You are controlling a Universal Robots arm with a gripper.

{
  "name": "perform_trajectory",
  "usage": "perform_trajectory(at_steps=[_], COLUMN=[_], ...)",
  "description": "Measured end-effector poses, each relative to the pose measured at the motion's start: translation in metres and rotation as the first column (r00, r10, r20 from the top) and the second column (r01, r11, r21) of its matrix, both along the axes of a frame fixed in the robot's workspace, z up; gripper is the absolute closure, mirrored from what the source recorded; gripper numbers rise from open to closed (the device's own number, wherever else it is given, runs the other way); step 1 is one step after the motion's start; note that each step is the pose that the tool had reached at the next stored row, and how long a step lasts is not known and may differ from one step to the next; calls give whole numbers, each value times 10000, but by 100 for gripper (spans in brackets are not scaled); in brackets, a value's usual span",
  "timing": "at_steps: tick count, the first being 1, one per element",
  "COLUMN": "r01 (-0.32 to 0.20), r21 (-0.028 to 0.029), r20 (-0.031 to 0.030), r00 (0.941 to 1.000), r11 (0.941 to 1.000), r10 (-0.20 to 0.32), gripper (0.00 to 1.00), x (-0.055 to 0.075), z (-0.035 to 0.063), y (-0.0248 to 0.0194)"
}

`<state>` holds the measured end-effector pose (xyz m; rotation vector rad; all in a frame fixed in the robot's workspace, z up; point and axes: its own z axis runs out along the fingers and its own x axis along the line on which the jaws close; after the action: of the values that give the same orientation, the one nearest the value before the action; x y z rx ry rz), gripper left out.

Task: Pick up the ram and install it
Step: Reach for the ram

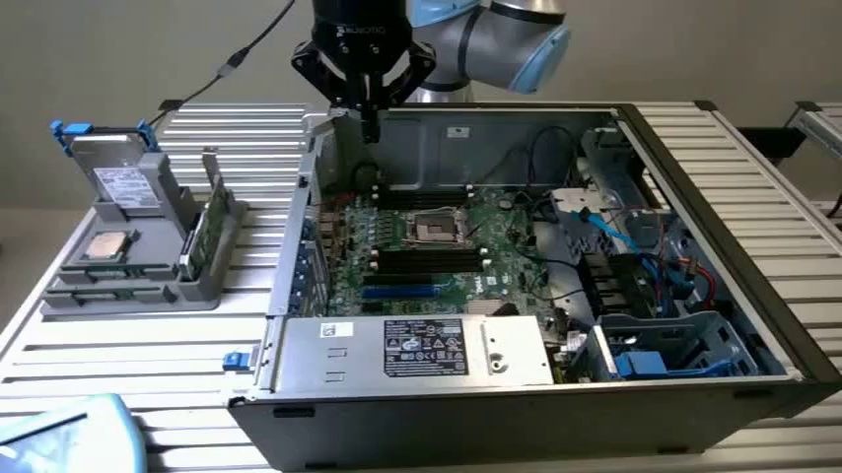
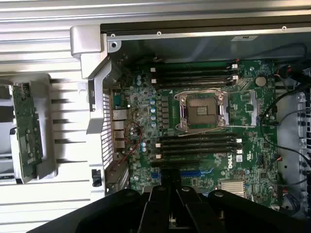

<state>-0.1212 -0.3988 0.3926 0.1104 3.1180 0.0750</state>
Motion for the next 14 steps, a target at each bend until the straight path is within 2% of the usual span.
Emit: perform_trajectory(at_steps=[10,14], r01=[0,0], r21=[0,0], r20=[1,2], r00=[10000,10000], r11=[10000,10000], r10=[0,0], gripper=[90,90], x=[0,-192], z=[0,0], y=[0,0])
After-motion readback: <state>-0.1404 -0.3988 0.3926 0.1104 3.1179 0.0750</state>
